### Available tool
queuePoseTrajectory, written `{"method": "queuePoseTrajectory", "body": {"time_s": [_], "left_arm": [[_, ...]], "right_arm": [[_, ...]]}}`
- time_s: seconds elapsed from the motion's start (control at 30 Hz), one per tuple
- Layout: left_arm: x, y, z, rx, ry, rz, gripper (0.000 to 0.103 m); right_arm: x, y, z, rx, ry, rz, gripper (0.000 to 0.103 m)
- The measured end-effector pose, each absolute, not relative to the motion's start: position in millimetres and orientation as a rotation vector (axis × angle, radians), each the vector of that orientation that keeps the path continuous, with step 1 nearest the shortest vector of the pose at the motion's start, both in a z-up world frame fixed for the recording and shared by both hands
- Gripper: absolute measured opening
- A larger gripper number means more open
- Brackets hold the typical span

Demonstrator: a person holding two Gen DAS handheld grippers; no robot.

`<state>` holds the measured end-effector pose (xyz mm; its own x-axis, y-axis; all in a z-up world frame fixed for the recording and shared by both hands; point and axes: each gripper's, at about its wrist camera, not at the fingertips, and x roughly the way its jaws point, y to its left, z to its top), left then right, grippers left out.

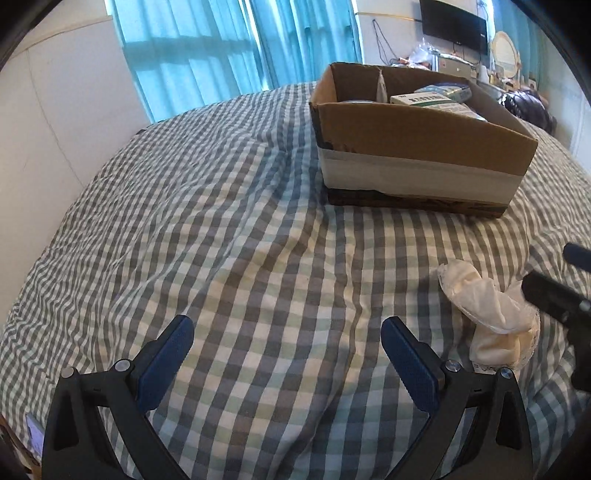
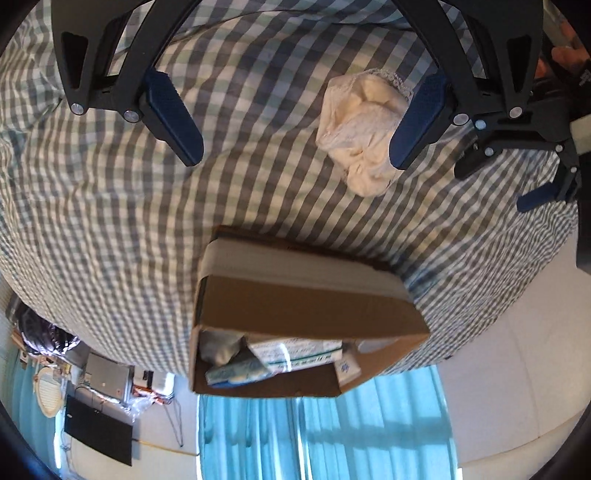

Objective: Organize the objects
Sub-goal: 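Grasp the white lace cloth with the right tool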

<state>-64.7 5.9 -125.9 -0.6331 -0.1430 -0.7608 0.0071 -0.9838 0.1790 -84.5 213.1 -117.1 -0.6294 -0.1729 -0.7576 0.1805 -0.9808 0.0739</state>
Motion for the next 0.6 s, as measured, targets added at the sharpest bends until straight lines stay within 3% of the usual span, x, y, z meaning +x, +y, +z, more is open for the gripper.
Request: {"method": "queuePoseTrajectory", "body": {"time_s": [0.07, 0.2, 0.33, 0.53, 0.6], "left_arm": [[-65.0, 2.8, -125.3, 1.324, -0.202, -2.752, 0.103], [-66.6, -2.9, -123.9, 1.334, -0.122, -2.759, 0.103], [-66.6, -4.0, -125.1, 1.343, -0.078, -2.768, 0.103], [-65.0, -4.9, -131.0, 1.386, 0.017, -2.775, 0.103], [-64.7, -6.3, -133.7, 1.402, 0.06, -2.769, 0.103]], "right_arm": [[-86.8, 209.8, -123.9, 1.271, 0.025, -2.646, 0.092], [-88.0, 204.9, -133.2, 1.3, 0.048, -2.616, 0.087], [-88.6, 198.4, -142.3, 1.333, 0.064, -2.562, 0.068], [-87.9, 189.9, -151.4, 1.347, 0.058, -2.474, 0.028], [-86.0, 189.9, -152.5, 1.344, 0.054, -2.473, 0.025]]}}
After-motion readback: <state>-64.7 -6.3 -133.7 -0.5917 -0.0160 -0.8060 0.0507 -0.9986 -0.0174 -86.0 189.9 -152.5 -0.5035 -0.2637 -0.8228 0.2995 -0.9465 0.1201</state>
